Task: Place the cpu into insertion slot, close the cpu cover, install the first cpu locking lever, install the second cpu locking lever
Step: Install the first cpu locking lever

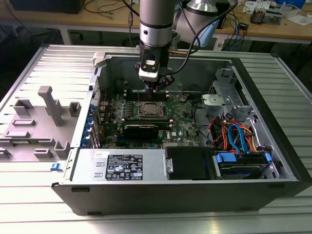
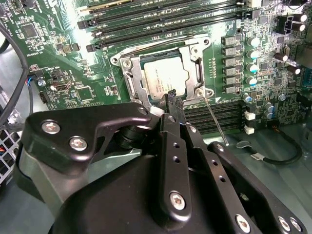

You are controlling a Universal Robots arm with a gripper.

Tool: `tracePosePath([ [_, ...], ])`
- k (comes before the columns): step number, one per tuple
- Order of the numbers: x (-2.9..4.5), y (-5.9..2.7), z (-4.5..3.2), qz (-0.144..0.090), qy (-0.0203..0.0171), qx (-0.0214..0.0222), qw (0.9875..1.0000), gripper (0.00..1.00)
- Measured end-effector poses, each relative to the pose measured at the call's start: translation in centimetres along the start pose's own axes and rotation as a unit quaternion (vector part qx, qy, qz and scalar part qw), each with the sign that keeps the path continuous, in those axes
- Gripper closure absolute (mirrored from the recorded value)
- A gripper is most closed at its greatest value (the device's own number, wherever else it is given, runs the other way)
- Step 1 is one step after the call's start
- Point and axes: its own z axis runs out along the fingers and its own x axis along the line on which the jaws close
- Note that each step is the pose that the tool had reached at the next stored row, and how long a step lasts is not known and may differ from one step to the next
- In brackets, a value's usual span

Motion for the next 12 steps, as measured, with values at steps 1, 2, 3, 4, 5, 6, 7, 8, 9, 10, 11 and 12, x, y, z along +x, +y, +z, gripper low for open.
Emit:
tracePosePath([
  [1, 0.03, -0.03, 0.00, 0.000, 0.0000, 0.0000, 1.0000, 0.89],
  [2, 0.09, -0.08, 0.00, 0.000, 0.0000, 0.0000, 1.0000, 0.89],
  [3, 0.11, -0.11, 0.00, 0.000, 0.0000, 0.0000, 1.0000, 0.89],
  [4, 0.11, -0.11, 0.00, 0.000, 0.0000, 0.0000, 1.0000, 0.89],
  [5, 0.11, -0.12, 0.00, 0.000, 0.0000, 0.0000, 1.0000, 0.89],
  [6, 0.11, -0.13, 0.00, 0.000, 0.0000, 0.0000, 1.0000, 0.89],
  [7, 0.11, -0.13, 0.00, 0.000, 0.0000, 0.0000, 1.0000, 0.89],
  [8, 0.11, -0.14, 0.00, 0.000, 0.0000, 0.0000, 1.0000, 0.89],
  [9, 0.11, -0.14, 0.00, -0.001, 0.0000, 0.0000, 1.0000, 0.89],
  [10, 0.11, -0.14, 0.00, -0.002, 0.0000, 0.0000, 1.0000, 0.89],
  [11, 0.11, -0.14, -0.01, -0.006, 0.0000, -0.0001, 1.0000, 0.89],
  [12, 0.11, -0.14, -0.02, -0.019, 0.0000, -0.0002, 0.9998, 0.89],
])
